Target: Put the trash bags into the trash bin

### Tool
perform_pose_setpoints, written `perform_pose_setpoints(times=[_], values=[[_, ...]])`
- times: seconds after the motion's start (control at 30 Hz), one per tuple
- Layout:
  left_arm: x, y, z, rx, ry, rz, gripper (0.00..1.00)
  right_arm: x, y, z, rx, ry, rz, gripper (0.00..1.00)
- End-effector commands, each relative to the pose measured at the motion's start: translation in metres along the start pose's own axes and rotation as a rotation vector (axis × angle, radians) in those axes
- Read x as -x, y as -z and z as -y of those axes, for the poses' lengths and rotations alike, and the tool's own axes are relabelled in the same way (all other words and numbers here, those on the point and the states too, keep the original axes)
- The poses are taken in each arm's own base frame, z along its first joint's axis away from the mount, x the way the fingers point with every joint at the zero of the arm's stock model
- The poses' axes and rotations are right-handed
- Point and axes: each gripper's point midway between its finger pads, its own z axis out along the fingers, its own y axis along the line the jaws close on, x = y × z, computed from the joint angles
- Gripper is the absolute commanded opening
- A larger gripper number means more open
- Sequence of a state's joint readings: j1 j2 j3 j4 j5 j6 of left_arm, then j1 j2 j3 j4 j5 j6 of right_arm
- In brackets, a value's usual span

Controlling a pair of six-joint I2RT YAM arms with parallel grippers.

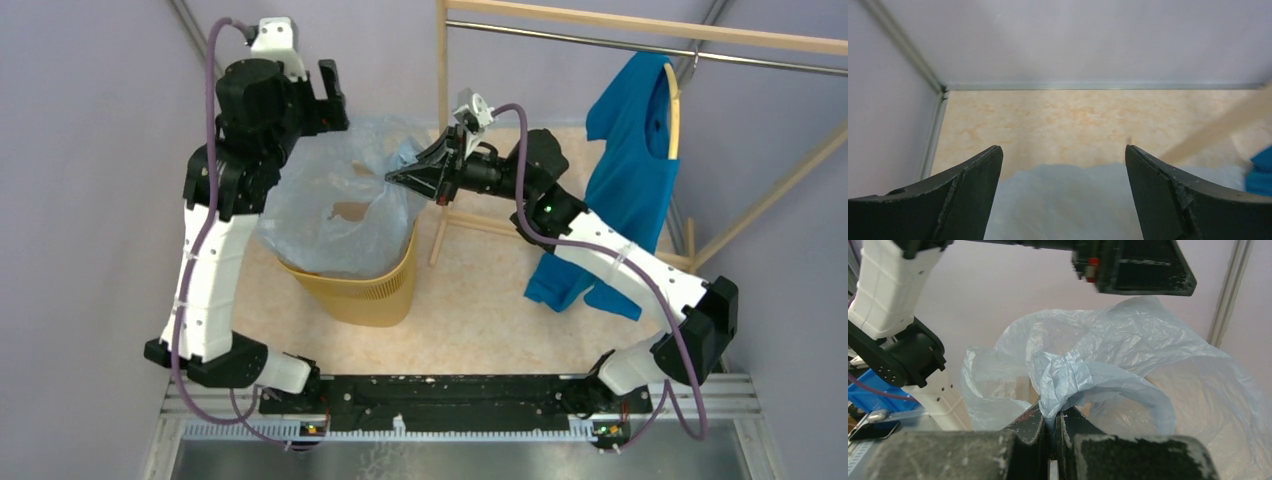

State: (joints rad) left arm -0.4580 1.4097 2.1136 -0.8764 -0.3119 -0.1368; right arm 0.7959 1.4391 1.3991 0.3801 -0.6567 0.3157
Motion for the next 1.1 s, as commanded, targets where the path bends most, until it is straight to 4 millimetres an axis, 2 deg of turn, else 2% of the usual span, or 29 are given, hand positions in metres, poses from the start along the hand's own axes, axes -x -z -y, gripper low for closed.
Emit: perform_pose_setpoints(times=[0.0, 0.1, 0.23, 0.3, 0.43, 0.5, 0.6, 0.73, 0.8, 0.97, 1.0, 1.07], values=[[0.031, 0.001, -0.037, 0.064, 0.096, 0.091, 0.98, 0.025, 0.007, -0.018, 0.043, 0.052, 0.059, 0.00], [0.029, 0.001, -0.063, 0.133, 0.164, 0.126, 0.98, 0.023, 0.007, -0.022, 0.070, 0.034, 0.054, 0.00], [-0.017, -0.015, -0.067, 0.127, 0.228, -0.031, 0.94, 0.021, 0.009, -0.032, 0.118, 0.010, 0.053, 0.00], [-0.037, -0.015, -0.065, 0.111, 0.231, -0.075, 0.90, 0.022, 0.010, -0.037, 0.137, 0.002, 0.056, 0.00], [-0.074, -0.006, -0.050, 0.016, 0.229, -0.152, 0.82, 0.025, 0.012, -0.044, 0.149, 0.010, 0.068, 0.00], [-0.093, 0.001, -0.034, -0.077, 0.229, -0.225, 0.76, 0.029, 0.012, -0.044, 0.145, 0.015, 0.075, 0.00], [-0.098, 0.023, -0.007, -0.246, 0.227, -0.229, 0.67, 0.031, 0.011, -0.045, 0.149, 0.017, 0.083, 0.00], [-0.095, 0.044, 0.007, -0.338, 0.245, -0.161, 0.65, 0.034, 0.007, -0.046, 0.165, -0.003, 0.101, 0.00], [-0.106, 0.044, 0.012, -0.365, 0.270, -0.196, 0.63, 0.034, 0.003, -0.047, 0.177, -0.016, 0.103, 0.00], [-0.150, 0.037, 0.027, -0.446, 0.341, -0.320, 0.60, 0.032, -0.006, -0.050, 0.188, -0.035, 0.093, 0.00], [-0.163, 0.035, 0.029, -0.453, 0.358, -0.349, 0.60, 0.033, -0.006, -0.050, 0.184, -0.034, 0.095, 0.00], [-0.176, 0.032, 0.029, -0.454, 0.366, -0.386, 0.59, 0.034, -0.008, -0.051, 0.177, -0.032, 0.099, 0.00]])
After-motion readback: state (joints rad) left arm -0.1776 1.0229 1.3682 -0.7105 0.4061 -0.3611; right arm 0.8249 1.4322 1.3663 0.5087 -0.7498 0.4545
